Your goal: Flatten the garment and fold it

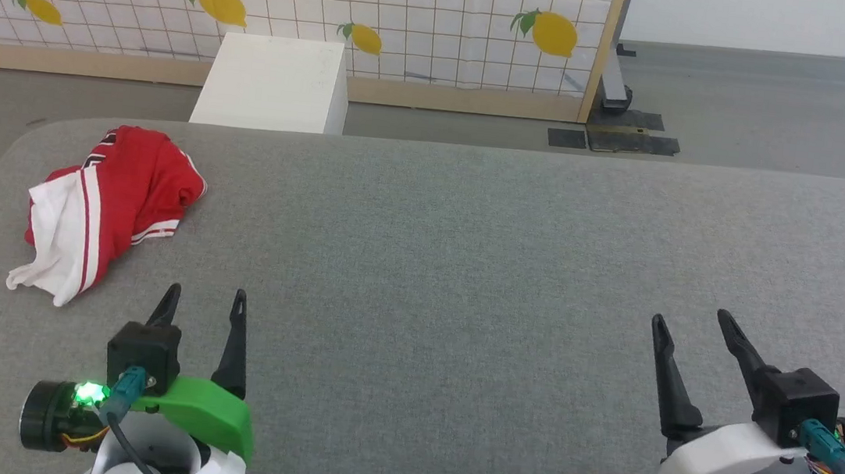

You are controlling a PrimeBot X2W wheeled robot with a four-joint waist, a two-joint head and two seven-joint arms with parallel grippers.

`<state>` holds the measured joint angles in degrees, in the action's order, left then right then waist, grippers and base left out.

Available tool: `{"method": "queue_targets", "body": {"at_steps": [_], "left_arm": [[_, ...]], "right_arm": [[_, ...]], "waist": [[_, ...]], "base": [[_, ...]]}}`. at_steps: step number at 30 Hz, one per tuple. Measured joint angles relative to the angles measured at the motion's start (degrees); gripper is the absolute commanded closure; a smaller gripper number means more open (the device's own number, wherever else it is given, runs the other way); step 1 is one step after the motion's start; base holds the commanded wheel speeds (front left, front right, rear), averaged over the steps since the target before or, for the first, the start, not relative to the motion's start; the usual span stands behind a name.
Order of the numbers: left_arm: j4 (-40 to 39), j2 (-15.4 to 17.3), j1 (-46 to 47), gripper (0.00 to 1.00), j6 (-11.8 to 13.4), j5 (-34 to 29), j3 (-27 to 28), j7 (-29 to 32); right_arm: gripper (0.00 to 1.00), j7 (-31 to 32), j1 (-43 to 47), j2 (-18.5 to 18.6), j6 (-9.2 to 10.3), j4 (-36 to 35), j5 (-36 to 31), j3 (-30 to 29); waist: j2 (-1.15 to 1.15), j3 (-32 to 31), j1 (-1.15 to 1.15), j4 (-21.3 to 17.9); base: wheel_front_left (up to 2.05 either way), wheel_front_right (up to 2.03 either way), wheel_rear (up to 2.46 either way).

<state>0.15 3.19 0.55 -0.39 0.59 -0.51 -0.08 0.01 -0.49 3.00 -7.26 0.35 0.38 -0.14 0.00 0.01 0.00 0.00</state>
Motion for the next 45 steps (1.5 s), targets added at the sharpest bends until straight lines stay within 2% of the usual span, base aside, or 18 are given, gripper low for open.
{"method": "queue_targets", "body": {"at_steps": [45], "left_arm": [[0.5,0.5,0.0,0.0,0.0,0.8,-1.1,0.0]], "right_arm": [[0.0,0.7,0.0,0.2,0.0,-0.1,2.4,0.5]], "waist": [[0.0,0.3,0.0,0.0]], "base": [[0.0,0.0,0.0]]}}
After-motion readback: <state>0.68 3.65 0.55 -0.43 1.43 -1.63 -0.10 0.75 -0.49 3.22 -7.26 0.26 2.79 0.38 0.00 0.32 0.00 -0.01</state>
